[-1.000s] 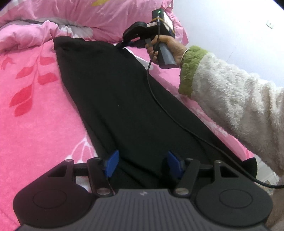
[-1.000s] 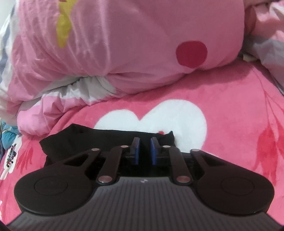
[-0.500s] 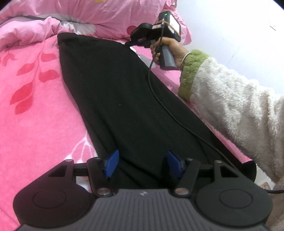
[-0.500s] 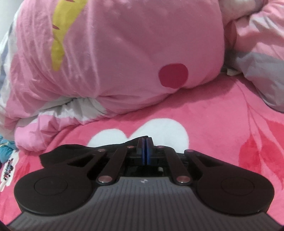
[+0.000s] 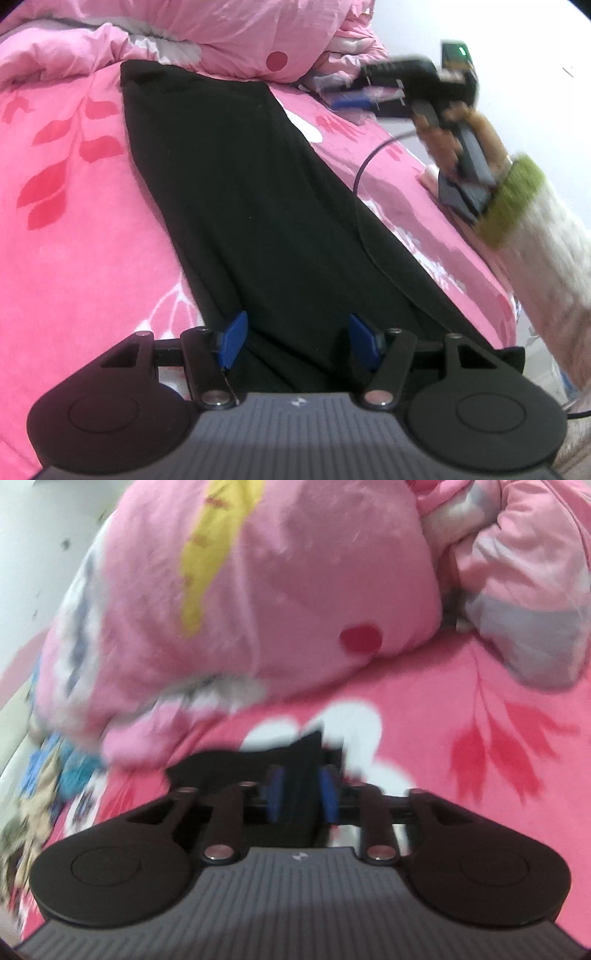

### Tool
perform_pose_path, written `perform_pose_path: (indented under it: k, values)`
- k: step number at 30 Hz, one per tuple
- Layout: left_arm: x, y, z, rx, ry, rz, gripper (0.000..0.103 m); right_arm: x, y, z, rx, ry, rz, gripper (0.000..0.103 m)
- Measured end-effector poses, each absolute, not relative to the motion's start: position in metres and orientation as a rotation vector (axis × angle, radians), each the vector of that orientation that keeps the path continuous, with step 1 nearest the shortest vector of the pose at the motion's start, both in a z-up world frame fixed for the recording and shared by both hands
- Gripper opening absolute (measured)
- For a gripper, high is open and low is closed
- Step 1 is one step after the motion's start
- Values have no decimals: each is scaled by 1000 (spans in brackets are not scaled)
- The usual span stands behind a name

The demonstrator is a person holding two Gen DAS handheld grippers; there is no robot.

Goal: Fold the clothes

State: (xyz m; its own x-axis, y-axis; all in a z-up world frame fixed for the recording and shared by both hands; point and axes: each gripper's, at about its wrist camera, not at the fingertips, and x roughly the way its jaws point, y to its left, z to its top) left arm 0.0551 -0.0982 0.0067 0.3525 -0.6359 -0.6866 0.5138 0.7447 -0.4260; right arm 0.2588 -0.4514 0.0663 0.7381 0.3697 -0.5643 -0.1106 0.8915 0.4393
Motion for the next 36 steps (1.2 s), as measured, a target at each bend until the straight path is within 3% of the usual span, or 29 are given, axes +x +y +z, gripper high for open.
perform_pose_path:
  k: [6, 13, 23, 26, 36]
  values:
    - [57, -99, 10, -156, 971, -728, 62, 219, -426, 22, 322, 864, 286, 31]
    - [55, -95, 19, -165, 966, -703, 63, 206, -427, 8, 377, 838, 308, 6]
    - [48, -100, 21, -71, 940, -691, 65, 215, -422, 2, 395, 846, 335, 12]
    - [47, -100, 20, -67, 938, -694, 66, 209, -419, 6, 353, 829, 309, 3]
    - [48, -98, 20, -64, 937, -696, 66, 205, -448, -5, 402, 826, 155, 0]
